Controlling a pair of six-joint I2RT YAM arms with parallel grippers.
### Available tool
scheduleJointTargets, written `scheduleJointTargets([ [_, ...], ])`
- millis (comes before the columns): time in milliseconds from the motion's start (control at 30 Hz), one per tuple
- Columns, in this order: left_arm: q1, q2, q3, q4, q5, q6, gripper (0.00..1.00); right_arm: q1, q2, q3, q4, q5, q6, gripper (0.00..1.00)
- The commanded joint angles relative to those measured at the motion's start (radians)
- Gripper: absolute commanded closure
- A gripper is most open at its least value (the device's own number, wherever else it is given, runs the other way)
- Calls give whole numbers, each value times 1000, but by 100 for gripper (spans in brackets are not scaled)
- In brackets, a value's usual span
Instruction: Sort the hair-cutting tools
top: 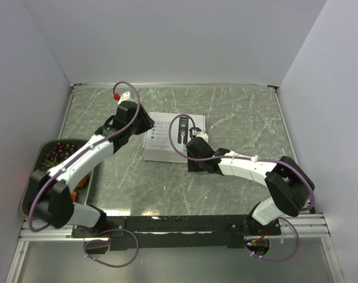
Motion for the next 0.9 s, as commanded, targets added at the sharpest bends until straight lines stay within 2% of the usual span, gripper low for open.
scheduleJointTargets([
  [0, 6, 148, 182, 4, -61, 81, 55, 17, -9, 0, 38, -3, 44, 52],
  [233, 38, 476, 481, -16, -55, 139, 57, 31, 13, -7, 90, -26, 84, 52],
  [400, 112, 623, 630, 31, 31, 159, 60, 48, 27, -5, 112, -27, 97, 53],
  [567, 136, 783, 812, -1, 54, 208, 61, 63, 71, 7, 127, -24, 104, 54],
  [867, 135, 999, 950, 35, 146, 231, 60, 76, 160, 47, 144, -35, 123, 55],
])
